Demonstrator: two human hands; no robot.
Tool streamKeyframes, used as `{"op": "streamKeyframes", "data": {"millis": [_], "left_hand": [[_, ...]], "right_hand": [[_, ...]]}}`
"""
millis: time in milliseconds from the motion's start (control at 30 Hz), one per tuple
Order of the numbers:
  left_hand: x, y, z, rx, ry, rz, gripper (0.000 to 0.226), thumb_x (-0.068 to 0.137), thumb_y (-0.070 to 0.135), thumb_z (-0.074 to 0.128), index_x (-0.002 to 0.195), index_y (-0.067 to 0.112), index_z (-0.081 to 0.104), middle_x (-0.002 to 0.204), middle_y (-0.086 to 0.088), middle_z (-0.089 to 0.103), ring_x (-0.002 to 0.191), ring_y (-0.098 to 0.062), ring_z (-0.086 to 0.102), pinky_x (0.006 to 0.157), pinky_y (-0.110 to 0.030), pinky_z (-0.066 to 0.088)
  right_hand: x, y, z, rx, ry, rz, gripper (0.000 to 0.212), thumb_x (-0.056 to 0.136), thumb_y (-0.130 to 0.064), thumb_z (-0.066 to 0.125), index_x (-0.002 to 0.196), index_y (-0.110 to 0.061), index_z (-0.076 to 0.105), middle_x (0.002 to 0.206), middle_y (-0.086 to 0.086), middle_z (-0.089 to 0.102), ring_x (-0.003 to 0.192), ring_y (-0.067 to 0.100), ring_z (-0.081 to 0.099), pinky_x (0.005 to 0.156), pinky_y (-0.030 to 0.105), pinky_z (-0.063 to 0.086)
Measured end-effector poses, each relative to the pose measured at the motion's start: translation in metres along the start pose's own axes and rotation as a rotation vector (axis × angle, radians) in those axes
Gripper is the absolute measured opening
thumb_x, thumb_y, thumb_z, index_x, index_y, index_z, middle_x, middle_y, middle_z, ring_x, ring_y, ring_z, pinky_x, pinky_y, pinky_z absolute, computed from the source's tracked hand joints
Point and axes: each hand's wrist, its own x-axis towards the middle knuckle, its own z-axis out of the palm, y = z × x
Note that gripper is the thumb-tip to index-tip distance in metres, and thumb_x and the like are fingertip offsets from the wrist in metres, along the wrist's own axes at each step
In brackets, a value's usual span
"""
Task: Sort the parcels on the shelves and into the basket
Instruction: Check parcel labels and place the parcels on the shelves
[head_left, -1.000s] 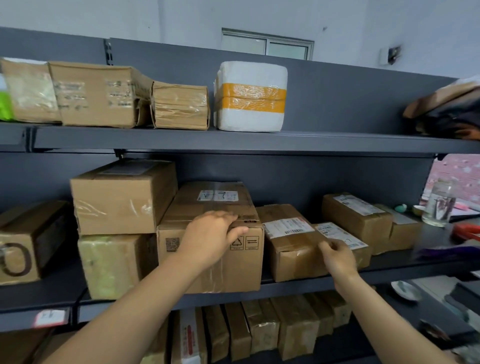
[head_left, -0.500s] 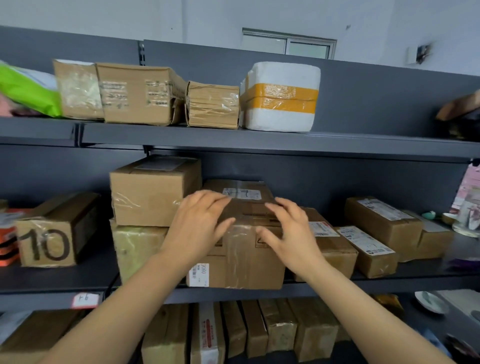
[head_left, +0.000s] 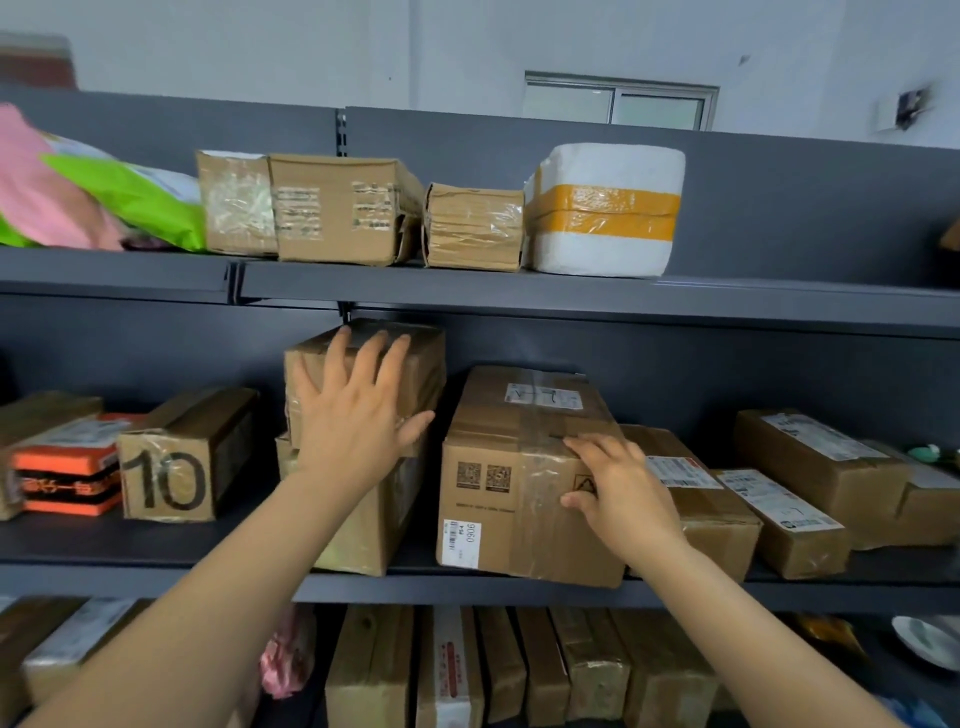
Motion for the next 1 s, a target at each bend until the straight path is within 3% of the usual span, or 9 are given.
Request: {"op": "streamKeyframes", "data": {"millis": [367,533,633,800,900,1000], "left_hand": [[-0.005,-0.007,0.007,-0.140,-0.076,-0.086,0.086,0.071,0.063,0.064,0.141,0.023,0.033,0.144,-0.002,0.034,0.139,-0.039,0.014,0.098,-0.069,0.029],[-0.002,-0.005,0.007,-0.320,-0.156,-0.270,0.080,0.070,0.064,0.066,0.137,0.041,0.029,0.154,0.009,-0.006,0.139,-0.041,-0.020,0.098,-0.077,0.011],[0.001,-0.003,0.004,-0.387,-0.203,-0.336,0.079,0.070,0.063,0.066,0.136,0.044,0.028,0.154,0.013,-0.015,0.137,-0.044,-0.024,0.100,-0.078,0.009],[-0.005,-0.005,0.007,-0.321,-0.182,-0.309,0.088,0.072,0.069,0.060,0.144,0.042,0.018,0.157,0.005,-0.008,0.139,-0.044,-0.020,0.101,-0.076,0.006],[-0.015,0.000,0.008,-0.261,0.081,-0.198,0.080,0.080,0.065,0.051,0.146,0.028,0.025,0.155,-0.009,0.010,0.142,-0.042,-0.005,0.106,-0.068,0.004],[-0.030,0.027,0.005,-0.353,0.334,0.115,0.062,0.089,0.047,0.051,0.138,0.009,0.041,0.141,-0.015,0.034,0.136,-0.033,0.028,0.115,-0.044,0.019]], "right_hand": [[-0.009,0.017,-0.010,-0.003,-0.004,0.063,0.066,0.088,-0.035,0.062,0.145,-0.032,0.030,0.147,-0.010,0.033,0.137,0.014,0.025,0.112,0.037,0.032],[-0.011,0.026,-0.016,0.015,-0.028,0.057,0.065,0.090,-0.031,0.060,0.146,-0.031,0.027,0.150,-0.010,0.029,0.140,0.014,0.019,0.115,0.039,0.025],[-0.012,0.028,-0.016,0.031,-0.021,0.059,0.065,0.090,-0.030,0.060,0.146,-0.030,0.028,0.151,-0.010,0.029,0.141,0.013,0.017,0.116,0.038,0.023],[-0.011,0.031,-0.013,0.069,-0.014,0.046,0.066,0.088,-0.031,0.062,0.146,-0.030,0.030,0.150,-0.010,0.030,0.140,0.013,0.018,0.115,0.038,0.024],[-0.010,0.031,-0.014,0.233,0.006,0.090,0.060,0.088,-0.040,0.061,0.142,-0.028,0.038,0.150,-0.009,0.028,0.139,0.015,0.017,0.113,0.039,0.024],[-0.008,0.027,-0.017,0.548,0.147,0.346,0.061,0.090,-0.046,0.054,0.144,-0.022,0.036,0.151,0.003,0.028,0.139,0.023,0.024,0.108,0.042,0.031]]}}
